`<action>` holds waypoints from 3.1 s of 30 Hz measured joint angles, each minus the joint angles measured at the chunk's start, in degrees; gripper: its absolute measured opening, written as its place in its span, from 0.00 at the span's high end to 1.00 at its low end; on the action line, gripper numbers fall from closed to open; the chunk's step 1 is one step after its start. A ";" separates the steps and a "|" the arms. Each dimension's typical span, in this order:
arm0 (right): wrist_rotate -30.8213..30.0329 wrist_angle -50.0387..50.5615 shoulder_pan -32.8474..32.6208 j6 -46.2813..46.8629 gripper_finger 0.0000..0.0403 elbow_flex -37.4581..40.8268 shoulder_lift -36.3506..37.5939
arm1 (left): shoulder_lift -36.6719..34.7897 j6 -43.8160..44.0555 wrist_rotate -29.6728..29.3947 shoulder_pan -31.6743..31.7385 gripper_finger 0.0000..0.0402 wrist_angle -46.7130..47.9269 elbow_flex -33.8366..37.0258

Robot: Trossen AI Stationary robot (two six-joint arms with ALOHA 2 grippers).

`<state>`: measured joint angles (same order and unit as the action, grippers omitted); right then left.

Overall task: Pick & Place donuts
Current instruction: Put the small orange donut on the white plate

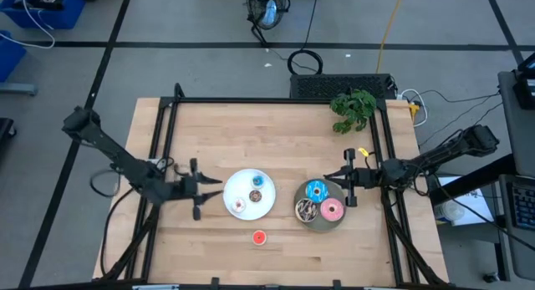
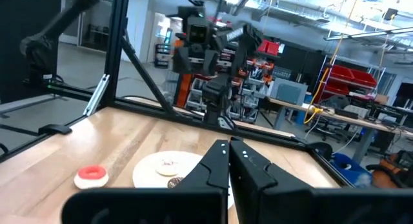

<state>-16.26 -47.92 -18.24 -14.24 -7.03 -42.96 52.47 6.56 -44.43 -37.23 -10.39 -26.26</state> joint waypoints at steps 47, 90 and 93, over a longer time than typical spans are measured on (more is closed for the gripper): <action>4.38 -3.72 -0.03 0.05 1.00 -0.09 -0.02 | 67.01 15.54 30.66 2.44 0.47 40.27 -56.83; 4.38 -3.72 -0.01 0.04 1.00 -0.09 0.00 | 68.00 11.79 32.21 5.88 0.52 44.25 -61.99; 4.36 -3.68 -0.01 0.04 1.00 -0.09 0.00 | 68.97 11.68 32.58 6.11 0.52 44.64 -61.84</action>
<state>-11.90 -51.59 -18.25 -14.20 -7.11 -42.96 121.44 18.24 -11.86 -31.13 34.25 -88.10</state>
